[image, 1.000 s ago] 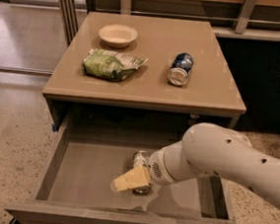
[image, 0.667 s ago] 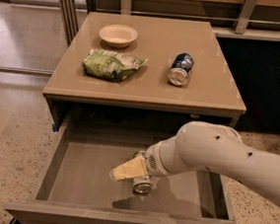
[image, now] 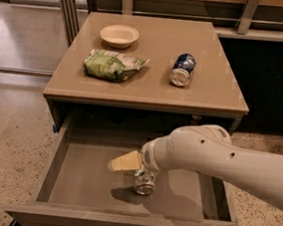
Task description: Pick 7up can from top drawer and place on counter
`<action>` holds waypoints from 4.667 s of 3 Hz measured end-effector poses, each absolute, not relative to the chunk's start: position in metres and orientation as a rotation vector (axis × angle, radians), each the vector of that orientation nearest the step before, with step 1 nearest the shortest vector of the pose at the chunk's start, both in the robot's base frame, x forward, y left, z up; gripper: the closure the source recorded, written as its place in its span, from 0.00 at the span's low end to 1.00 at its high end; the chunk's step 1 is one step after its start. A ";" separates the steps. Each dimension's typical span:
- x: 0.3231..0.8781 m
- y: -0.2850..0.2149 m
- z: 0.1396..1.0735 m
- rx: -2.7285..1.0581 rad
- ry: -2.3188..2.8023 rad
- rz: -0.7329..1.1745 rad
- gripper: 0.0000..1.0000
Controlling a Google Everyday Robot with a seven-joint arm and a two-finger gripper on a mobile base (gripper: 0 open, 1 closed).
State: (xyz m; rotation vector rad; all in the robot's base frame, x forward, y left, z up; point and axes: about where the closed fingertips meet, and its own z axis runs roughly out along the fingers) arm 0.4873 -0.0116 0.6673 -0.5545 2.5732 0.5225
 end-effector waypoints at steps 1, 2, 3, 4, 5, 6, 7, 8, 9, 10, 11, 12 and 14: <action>0.488 -0.011 0.649 -0.514 2.595 0.490 0.00; 0.482 -0.012 0.632 -0.497 2.614 0.464 0.00; 0.476 -0.015 0.616 -0.493 2.629 0.427 0.00; 0.473 -0.021 0.600 -0.483 2.657 0.383 0.00; 0.473 -0.019 0.600 -0.470 2.659 0.382 0.18; 0.473 -0.019 0.600 -0.470 2.659 0.382 0.42; 0.473 -0.019 0.600 -0.470 2.659 0.382 0.65; 0.473 -0.019 0.600 -0.470 2.659 0.382 0.88; 0.473 -0.019 0.600 -0.470 2.659 0.382 1.00; 0.473 -0.015 0.606 -0.514 2.639 0.402 1.00; 0.471 0.004 0.617 -0.505 2.677 0.541 1.00; 0.479 -0.007 0.666 -0.439 2.677 0.706 1.00; 0.513 -0.106 0.781 -0.617 2.518 0.701 1.00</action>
Offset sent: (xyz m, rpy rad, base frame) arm -0.0131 0.0012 -0.0614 -0.0635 0.0409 -0.0749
